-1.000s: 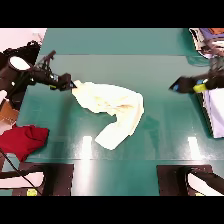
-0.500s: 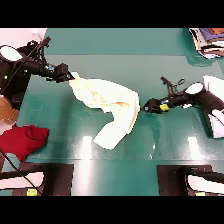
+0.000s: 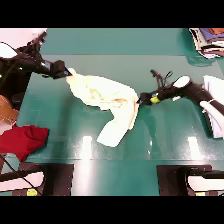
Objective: Fold the shirts.
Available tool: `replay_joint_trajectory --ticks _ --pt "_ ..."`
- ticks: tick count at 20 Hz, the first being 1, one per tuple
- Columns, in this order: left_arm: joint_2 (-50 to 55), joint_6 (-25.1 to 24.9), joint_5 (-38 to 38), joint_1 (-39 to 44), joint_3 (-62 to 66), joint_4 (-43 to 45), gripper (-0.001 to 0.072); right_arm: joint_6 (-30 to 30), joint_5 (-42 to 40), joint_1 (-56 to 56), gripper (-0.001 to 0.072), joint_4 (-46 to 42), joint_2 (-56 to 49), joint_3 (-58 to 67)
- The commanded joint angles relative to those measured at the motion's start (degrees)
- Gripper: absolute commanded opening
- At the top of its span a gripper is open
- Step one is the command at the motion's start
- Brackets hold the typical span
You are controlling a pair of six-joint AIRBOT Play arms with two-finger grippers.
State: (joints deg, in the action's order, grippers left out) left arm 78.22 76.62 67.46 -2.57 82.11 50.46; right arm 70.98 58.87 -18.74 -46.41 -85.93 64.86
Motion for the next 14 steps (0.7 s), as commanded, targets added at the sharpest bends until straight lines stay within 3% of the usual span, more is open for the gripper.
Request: replay_joint_trajectory --ticks 1,8,14 --pt "-6.01 -0.17 -0.44 -1.95 5.92 1.07 0.0024 2.16 2.73 3.96 0.0015 -7.89 6.69 8.00" --pt "-21.46 -0.57 -0.39 -2.40 27.12 0.76 0.0024 2.14 7.85 11.96 0.0014 -9.31 25.22 28.52" --pt "-27.43 -0.46 -0.55 -2.40 37.00 0.02 0.0024 2.16 10.80 15.72 0.0014 -9.33 33.18 39.52"
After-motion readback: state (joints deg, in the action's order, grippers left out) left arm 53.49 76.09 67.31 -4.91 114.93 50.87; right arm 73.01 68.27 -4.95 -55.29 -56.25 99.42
